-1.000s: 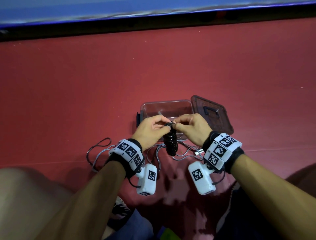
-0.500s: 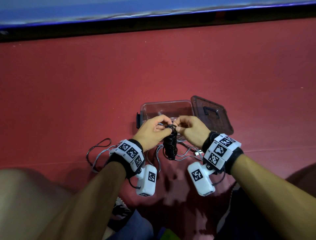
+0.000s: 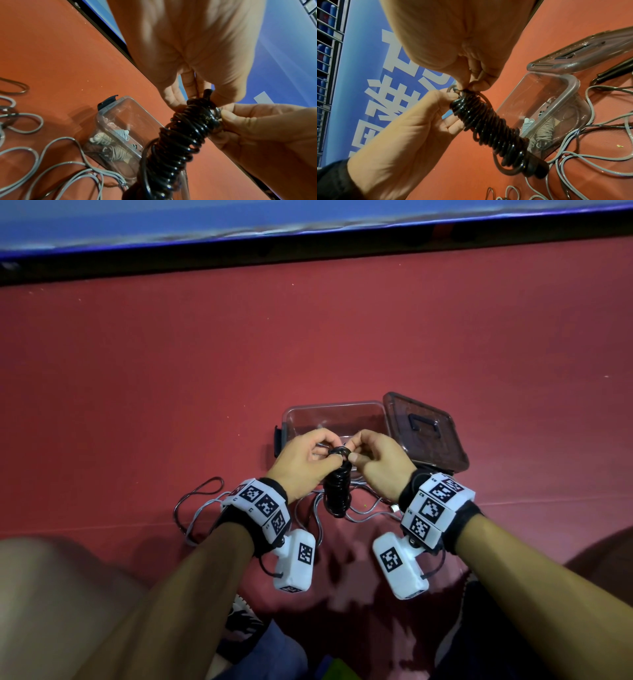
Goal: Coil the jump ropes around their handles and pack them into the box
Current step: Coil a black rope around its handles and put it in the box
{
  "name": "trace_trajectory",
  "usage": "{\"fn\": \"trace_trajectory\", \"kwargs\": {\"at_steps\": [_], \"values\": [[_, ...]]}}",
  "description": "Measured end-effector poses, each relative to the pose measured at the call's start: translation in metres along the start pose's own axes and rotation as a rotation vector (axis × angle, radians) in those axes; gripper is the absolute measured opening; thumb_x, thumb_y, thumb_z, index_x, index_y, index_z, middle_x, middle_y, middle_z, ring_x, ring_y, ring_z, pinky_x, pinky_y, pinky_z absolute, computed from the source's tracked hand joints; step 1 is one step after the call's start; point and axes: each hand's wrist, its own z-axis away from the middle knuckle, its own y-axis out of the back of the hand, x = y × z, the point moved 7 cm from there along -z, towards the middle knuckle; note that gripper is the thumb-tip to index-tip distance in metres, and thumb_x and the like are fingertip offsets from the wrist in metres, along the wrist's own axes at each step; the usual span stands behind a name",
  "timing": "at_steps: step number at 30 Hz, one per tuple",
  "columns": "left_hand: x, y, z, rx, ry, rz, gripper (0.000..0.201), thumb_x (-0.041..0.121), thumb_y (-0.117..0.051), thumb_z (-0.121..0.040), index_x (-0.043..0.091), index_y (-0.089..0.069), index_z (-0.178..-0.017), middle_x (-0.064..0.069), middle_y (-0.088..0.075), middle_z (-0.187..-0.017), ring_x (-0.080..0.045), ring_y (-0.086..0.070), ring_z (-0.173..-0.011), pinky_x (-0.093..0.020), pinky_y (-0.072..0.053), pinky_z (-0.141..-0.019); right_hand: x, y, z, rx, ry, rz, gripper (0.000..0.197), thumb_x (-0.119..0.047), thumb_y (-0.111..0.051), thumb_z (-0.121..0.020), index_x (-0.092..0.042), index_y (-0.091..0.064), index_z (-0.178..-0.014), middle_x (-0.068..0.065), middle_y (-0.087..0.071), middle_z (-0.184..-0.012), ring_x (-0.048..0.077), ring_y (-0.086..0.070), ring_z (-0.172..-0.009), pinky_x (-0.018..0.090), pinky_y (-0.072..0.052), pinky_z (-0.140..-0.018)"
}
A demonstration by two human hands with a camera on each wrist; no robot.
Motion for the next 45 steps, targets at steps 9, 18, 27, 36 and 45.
{"fn": "trace_trajectory", "kwargs": {"at_steps": [9,18,27,36,45], "values": [[-0.003,-0.001,0.000,0.033,-0.003,-0.044,0.006,0.006,-0.067,-0.089,0.010,-0.070,-0.092,0.000,-0.066,-0.075,-0.005,-0.056,-0.063,-0.017,-0.044,-0.063,-0.005,0.005,0.002,0.053,-0.006,-0.060,0.043,0.006,-0.058,-0.085,-0.021,-0.033,-0.106,-0.002,-0.061,-0.078,0.018,-0.057,-0.071,0.047,-0.054,-0.075],[-0.004,0.000,0.000,0.019,0.031,-0.025,0.007,0.012,-0.068,-0.085,0.018,-0.069,-0.088,0.002,-0.068,-0.079,-0.008,-0.059,-0.069,-0.023,-0.046,-0.066,0.003,0.008,-0.001,0.092,0.015,-0.049,0.038,0.001,-0.064,-0.081,-0.033,-0.047,-0.086,-0.008,-0.066,-0.078,0.010,-0.060,-0.072,0.042,-0.055,-0.079],[-0.009,0.007,0.002,0.104,0.055,-0.018,0.008,0.010,-0.074,-0.082,0.015,-0.072,-0.087,-0.012,-0.075,-0.093,-0.009,-0.064,-0.071,-0.024,-0.053,-0.074,0.004,0.012,-0.005,0.124,0.047,0.075,0.034,-0.005,-0.077,-0.078,-0.036,-0.069,-0.065,-0.005,-0.072,-0.077,0.010,-0.069,-0.071,0.029,-0.057,-0.078],[-0.013,0.012,0.002,0.163,0.090,0.060,0.013,0.003,-0.074,-0.082,0.016,-0.073,-0.082,0.001,-0.072,-0.067,-0.011,-0.066,-0.062,-0.028,-0.052,-0.068,-0.006,0.012,-0.002,0.098,0.015,-0.007,0.020,-0.013,-0.086,-0.073,-0.028,-0.074,-0.073,-0.005,-0.073,-0.070,0.000,-0.064,-0.063,0.018,-0.055,-0.073],[-0.013,0.006,0.002,0.094,0.080,0.162,0.029,-0.004,-0.070,-0.086,0.011,-0.064,-0.110,-0.008,-0.072,-0.091,-0.015,-0.068,-0.077,-0.029,-0.055,-0.076,-0.016,0.013,0.003,0.093,0.064,0.168,0.019,-0.016,-0.085,-0.076,-0.028,-0.070,-0.075,-0.014,-0.066,-0.065,-0.010,-0.060,-0.061,0.002,-0.043,-0.065]]}}
